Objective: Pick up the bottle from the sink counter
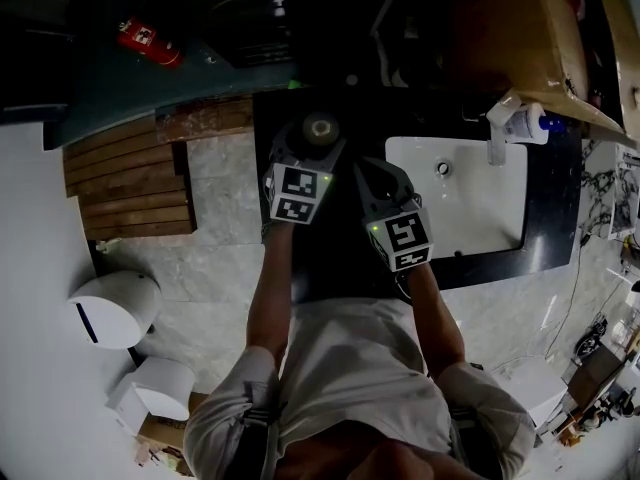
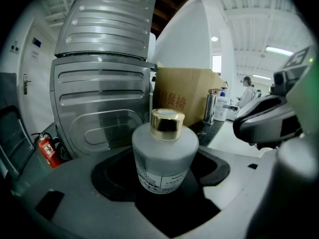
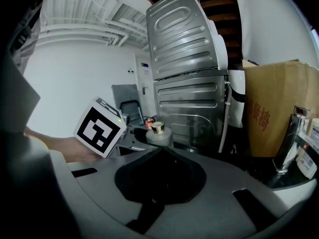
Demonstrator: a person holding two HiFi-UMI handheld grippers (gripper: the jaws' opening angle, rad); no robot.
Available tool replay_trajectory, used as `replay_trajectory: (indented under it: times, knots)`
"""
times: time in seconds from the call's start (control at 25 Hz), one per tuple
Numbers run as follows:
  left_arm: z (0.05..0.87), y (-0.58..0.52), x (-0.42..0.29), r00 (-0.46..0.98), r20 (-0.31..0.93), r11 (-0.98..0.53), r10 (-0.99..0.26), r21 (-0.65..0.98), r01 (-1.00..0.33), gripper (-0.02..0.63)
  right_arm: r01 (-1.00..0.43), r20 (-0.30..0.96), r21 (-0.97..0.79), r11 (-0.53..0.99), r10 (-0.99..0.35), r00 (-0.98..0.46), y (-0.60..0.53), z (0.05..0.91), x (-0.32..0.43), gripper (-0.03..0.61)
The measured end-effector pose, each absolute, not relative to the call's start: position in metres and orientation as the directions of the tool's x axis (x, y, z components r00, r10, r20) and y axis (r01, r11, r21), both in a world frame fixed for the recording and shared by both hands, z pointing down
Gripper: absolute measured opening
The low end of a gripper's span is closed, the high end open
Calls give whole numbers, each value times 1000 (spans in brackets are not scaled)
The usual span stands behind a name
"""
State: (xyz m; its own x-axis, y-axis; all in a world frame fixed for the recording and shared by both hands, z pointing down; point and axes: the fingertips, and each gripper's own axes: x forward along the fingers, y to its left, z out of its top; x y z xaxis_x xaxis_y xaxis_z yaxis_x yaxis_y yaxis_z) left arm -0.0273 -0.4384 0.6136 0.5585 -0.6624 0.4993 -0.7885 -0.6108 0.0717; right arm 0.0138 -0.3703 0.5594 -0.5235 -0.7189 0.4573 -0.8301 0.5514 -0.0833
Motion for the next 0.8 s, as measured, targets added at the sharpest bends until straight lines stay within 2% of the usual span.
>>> replay_trajectory:
  times: [0.8]
  knots:
    - [530, -399, -37, 585, 412, -624, -698, 50, -780, 322, -844, 345, -9, 536, -791, -505, -347, 488, 11, -6]
